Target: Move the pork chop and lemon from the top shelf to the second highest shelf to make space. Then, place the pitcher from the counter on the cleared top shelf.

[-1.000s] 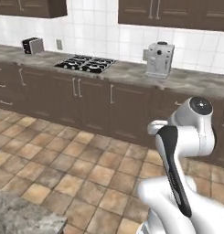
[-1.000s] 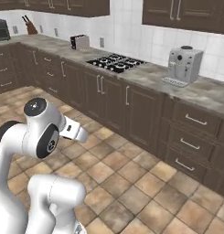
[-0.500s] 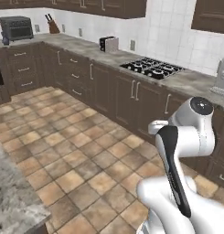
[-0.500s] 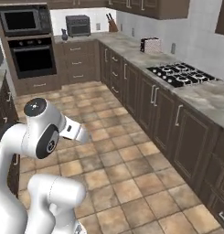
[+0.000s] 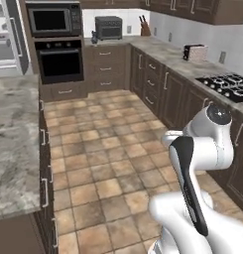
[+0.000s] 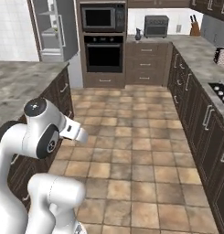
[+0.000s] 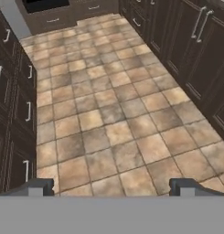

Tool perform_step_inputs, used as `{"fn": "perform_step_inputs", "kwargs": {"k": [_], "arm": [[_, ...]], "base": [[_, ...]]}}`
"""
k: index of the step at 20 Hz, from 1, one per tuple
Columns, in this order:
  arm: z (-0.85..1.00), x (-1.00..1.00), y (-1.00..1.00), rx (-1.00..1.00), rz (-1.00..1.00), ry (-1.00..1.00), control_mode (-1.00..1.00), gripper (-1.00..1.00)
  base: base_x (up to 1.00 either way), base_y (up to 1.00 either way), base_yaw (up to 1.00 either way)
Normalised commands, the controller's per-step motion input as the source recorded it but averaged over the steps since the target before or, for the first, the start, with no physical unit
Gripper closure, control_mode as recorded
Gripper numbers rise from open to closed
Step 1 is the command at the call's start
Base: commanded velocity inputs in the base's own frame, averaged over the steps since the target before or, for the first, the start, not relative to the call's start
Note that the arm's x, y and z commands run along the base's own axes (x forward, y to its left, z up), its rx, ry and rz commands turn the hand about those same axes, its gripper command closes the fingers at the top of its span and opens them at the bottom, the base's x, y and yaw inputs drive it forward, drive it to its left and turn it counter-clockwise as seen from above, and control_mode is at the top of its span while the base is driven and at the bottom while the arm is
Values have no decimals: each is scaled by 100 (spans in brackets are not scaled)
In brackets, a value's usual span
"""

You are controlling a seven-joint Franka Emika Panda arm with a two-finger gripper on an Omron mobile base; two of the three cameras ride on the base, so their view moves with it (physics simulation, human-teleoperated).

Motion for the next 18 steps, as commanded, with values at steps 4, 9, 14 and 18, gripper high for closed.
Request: {"fn": "perform_step_inputs", "kwargs": {"k": [4, 9, 14, 18], "arm": [[0, 0, 0, 0, 0, 0, 100, -100], [0, 0, 0, 0, 0, 0, 100, -100], [0, 0, 0, 0, 0, 0, 100, -100], [0, 0, 0, 0, 0, 0, 100, -100]], "base": [[62, -67, 44], [92, -59, 20], [100, -51, -5], [100, -41, -15]]}}
